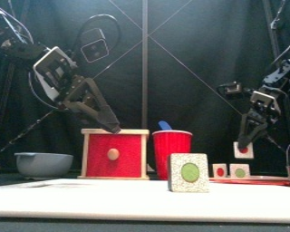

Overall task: Place sushi on board then cut the sushi with the knife then place the pieces on the plate
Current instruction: Place the 4 sushi pieces on the plate

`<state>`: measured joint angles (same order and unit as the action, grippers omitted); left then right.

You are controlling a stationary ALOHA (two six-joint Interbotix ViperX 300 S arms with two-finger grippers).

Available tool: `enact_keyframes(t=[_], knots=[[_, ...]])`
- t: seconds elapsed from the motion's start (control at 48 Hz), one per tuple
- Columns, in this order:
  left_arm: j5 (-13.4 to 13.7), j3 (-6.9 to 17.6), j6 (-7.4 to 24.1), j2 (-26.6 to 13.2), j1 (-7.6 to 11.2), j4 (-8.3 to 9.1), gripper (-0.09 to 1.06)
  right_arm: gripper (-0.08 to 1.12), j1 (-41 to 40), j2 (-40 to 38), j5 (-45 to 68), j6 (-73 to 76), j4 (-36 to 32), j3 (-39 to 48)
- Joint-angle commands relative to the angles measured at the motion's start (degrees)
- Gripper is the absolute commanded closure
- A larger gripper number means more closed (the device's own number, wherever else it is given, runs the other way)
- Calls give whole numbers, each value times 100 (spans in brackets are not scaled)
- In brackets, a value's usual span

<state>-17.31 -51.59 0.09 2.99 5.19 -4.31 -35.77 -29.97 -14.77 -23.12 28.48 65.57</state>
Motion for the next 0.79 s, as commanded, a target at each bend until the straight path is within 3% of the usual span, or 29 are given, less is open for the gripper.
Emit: enact_keyframes(t=[0.021, 0.25, 0.521, 0.792], knots=[[-26, 114, 0, 79, -26, -9, 28, 35, -185, 53, 53, 0, -132, 18], [-26, 123, 0, 79, -26, -9, 28, 23, -272, 316, 167, -9, -229, 18], [-26, 123, 0, 70, -26, -9, 28, 21, -141, 220, 149, 0, -141, -97], [-26, 123, 0, 79, -26, -9, 28, 21, 1468, 35, 272, -9, 404, -606]])
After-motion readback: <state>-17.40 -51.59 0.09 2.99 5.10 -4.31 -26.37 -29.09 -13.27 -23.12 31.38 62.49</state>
